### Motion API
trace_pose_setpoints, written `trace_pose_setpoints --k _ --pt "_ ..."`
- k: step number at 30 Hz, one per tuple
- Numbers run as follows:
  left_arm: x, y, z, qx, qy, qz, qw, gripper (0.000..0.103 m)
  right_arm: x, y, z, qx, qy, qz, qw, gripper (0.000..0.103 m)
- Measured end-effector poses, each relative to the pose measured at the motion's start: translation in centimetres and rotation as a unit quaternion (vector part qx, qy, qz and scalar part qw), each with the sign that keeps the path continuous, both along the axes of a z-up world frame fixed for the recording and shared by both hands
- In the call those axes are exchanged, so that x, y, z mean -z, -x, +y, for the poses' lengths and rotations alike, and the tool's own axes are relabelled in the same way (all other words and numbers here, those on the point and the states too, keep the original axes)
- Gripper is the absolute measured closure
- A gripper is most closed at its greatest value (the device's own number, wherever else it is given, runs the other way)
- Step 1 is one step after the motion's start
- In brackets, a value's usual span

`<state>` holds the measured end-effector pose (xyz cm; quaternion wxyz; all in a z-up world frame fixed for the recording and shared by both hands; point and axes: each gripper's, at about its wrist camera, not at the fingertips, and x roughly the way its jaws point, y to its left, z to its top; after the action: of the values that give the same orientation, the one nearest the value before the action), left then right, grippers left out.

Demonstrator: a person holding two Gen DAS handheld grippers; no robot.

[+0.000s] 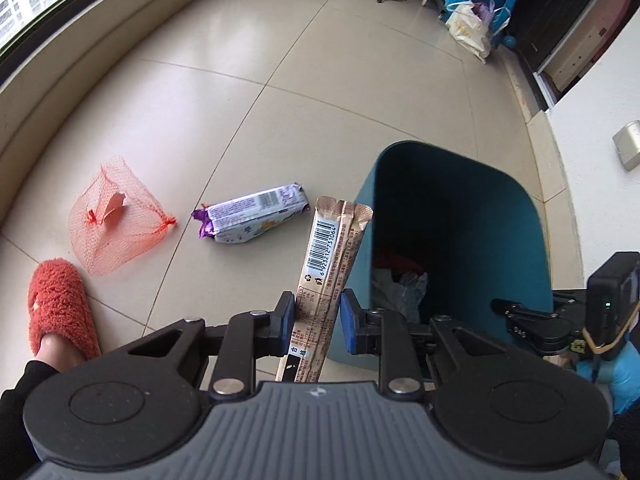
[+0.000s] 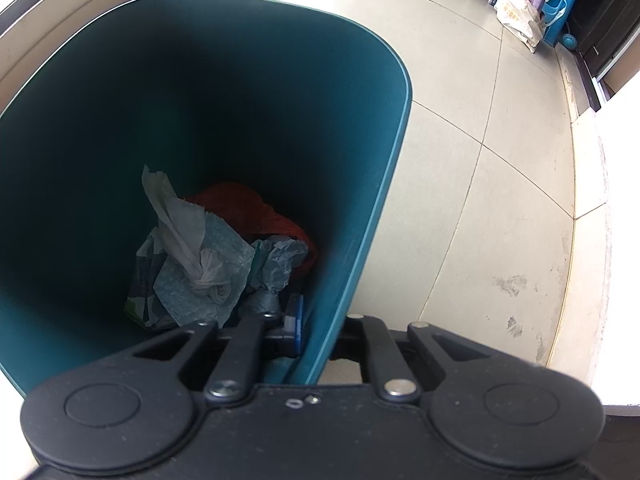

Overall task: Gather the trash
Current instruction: 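Grasp the snack wrapper stick with the left tool and drop it into the bin, then move the left tool to the purple biscuit pack and grasp it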

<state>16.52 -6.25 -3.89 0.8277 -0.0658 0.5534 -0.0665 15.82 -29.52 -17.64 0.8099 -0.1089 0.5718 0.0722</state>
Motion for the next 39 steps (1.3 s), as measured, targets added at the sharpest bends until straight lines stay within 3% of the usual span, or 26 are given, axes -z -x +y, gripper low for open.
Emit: trace_pose_setpoints --k 5,13,20,28,33,39 --pt "-2.9 -0.9 -5.2 0.047 0.008 -0.014 0.9988 0.080 -0.2 -0.1 -0.3 0.006 -0.012 0.002 1.000 0.094" --pt "-2.5 -3.4 -13.5 0.105 -0.004 -0.014 0.9944 0.080 -1.1 0.0 -1.4 0.013 -0.030 -0.005 0.999 0.094" --pt "2.9 -5.6 -18.1 0.119 -0.050 0.032 0.9912 0.080 -1.9 0.4 -2.4 0.017 -0.036 -0.019 0.999 0.096" --pt "11.0 -7.1 -18.8 0.119 -0.080 0.107 0.9839 0.080 -2.3 0.4 -2.6 0.020 -0.044 -0.023 0.999 0.096" --pt "12.8 -7.2 -18.7 0.123 -0.075 0.119 0.9824 0.078 -2.6 0.2 -2.3 0.018 -0.046 -0.025 0.998 0.096" --pt "12.8 -6.7 -18.9 0.137 -0.072 0.108 0.9820 0.078 -2.7 -0.3 -1.8 0.017 -0.046 -0.025 0.998 0.096"
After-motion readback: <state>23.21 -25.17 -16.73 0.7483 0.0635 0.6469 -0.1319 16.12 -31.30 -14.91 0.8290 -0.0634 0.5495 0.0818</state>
